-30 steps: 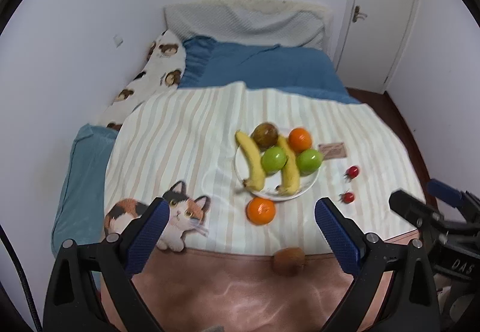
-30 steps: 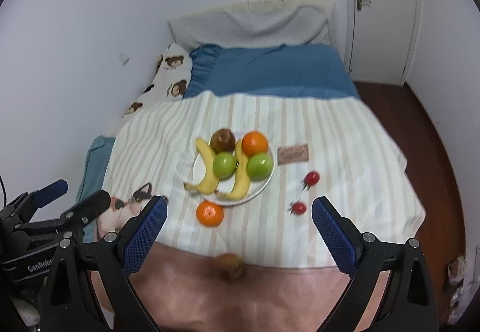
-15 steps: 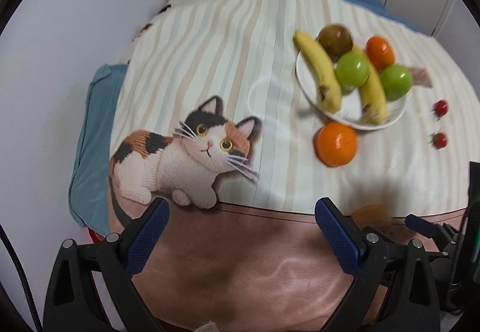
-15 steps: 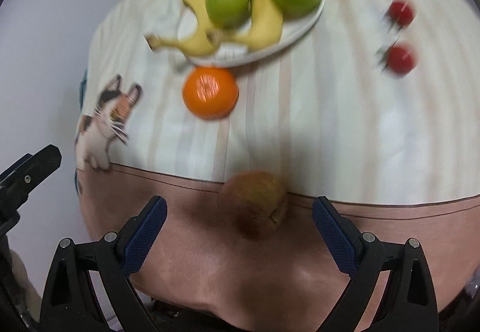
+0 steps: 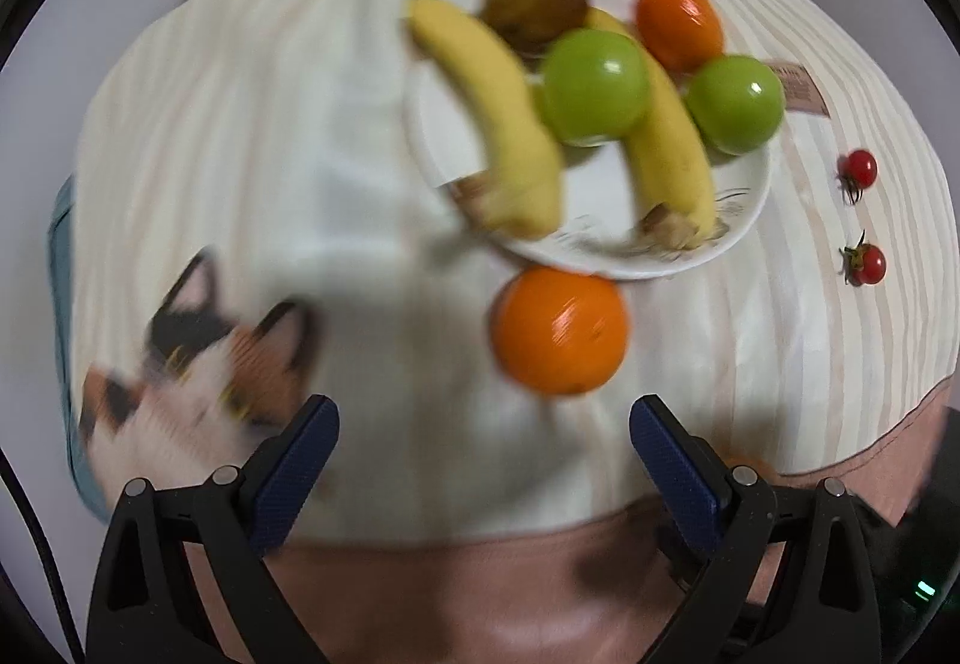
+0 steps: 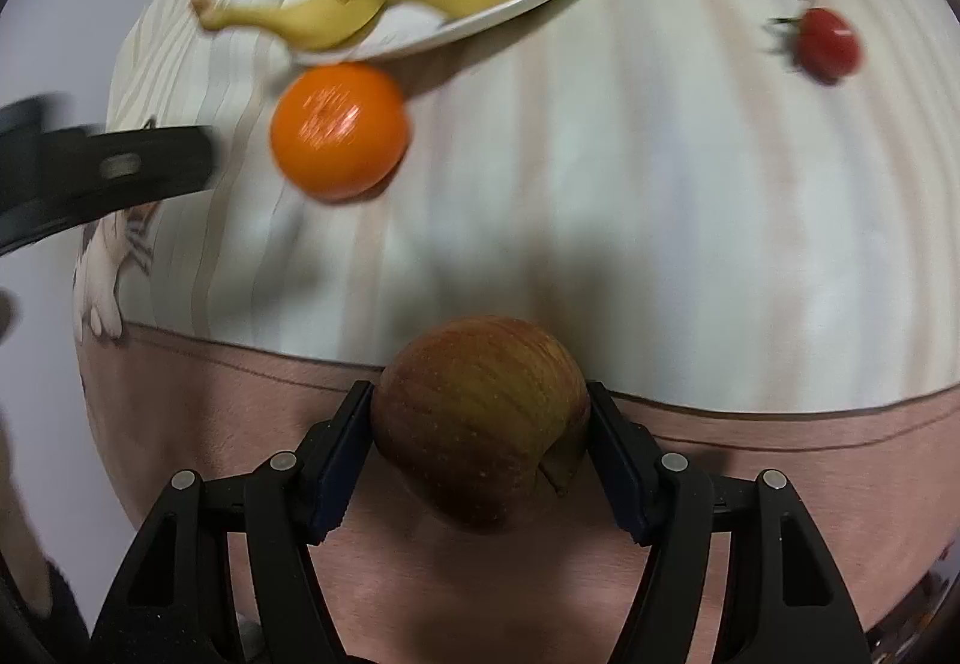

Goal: Organize fruits
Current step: 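Grasp the red apple with the right gripper while the left gripper grasps the mandarin, then carry the red apple and mandarin with both grippers over the white plate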

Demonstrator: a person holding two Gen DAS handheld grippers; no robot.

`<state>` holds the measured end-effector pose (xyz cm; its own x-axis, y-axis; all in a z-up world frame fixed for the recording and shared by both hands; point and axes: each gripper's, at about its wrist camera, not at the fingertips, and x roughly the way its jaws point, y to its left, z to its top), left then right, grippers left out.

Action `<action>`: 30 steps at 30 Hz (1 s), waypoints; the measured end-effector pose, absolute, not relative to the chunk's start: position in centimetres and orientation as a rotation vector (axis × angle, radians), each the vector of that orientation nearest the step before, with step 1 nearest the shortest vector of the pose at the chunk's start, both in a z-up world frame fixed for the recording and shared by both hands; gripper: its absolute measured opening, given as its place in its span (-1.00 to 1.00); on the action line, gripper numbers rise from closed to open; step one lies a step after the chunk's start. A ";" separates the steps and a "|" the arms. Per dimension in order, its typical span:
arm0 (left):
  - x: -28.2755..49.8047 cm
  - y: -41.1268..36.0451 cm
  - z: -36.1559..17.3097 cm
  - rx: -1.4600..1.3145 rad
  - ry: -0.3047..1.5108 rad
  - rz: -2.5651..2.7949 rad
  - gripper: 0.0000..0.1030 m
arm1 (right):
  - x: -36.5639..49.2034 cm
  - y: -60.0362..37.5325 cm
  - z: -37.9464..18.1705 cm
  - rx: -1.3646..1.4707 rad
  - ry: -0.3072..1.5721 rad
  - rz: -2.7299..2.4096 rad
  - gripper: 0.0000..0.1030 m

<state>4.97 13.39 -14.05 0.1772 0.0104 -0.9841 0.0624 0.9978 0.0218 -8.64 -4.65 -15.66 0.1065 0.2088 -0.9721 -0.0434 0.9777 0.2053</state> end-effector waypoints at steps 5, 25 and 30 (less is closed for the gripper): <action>7.3 10.7 -17.2 0.123 1.439 -0.134 0.93 | -8.5 -7.0 -14.1 0.156 1.421 0.131 0.37; -0.6 14.4 -16.5 0.073 1.443 -0.109 0.18 | -7.2 -4.9 -13.4 0.104 1.456 0.199 0.37; -5.7 16.5 -17.2 0.023 1.550 -0.084 0.18 | -9.6 -3.6 -15.6 0.063 1.531 0.296 0.37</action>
